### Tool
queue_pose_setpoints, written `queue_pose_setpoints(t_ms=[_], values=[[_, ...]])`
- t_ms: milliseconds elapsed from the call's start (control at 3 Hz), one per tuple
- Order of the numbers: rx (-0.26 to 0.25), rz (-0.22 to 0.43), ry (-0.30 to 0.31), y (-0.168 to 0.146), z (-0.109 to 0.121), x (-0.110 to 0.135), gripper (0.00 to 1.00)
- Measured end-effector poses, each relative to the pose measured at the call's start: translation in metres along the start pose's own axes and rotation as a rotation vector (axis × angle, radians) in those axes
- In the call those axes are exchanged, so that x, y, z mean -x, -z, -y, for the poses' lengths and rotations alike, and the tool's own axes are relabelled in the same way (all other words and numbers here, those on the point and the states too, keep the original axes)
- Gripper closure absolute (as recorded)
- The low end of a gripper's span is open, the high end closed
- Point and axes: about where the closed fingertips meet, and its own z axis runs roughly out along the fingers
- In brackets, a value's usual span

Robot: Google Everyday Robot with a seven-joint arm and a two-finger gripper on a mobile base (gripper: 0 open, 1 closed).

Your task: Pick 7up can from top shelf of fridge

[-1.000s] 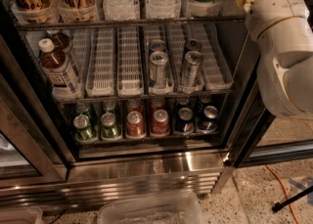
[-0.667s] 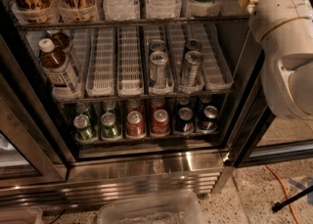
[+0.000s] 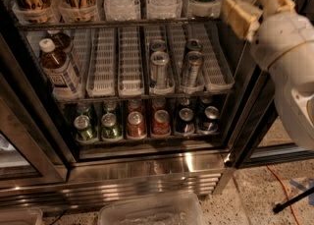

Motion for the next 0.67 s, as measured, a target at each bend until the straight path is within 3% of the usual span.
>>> queue_pose_setpoints(t_ms=[667], values=[[0.113,-0.022,0.015,0.039,-0.023,-0.007,1.00]])
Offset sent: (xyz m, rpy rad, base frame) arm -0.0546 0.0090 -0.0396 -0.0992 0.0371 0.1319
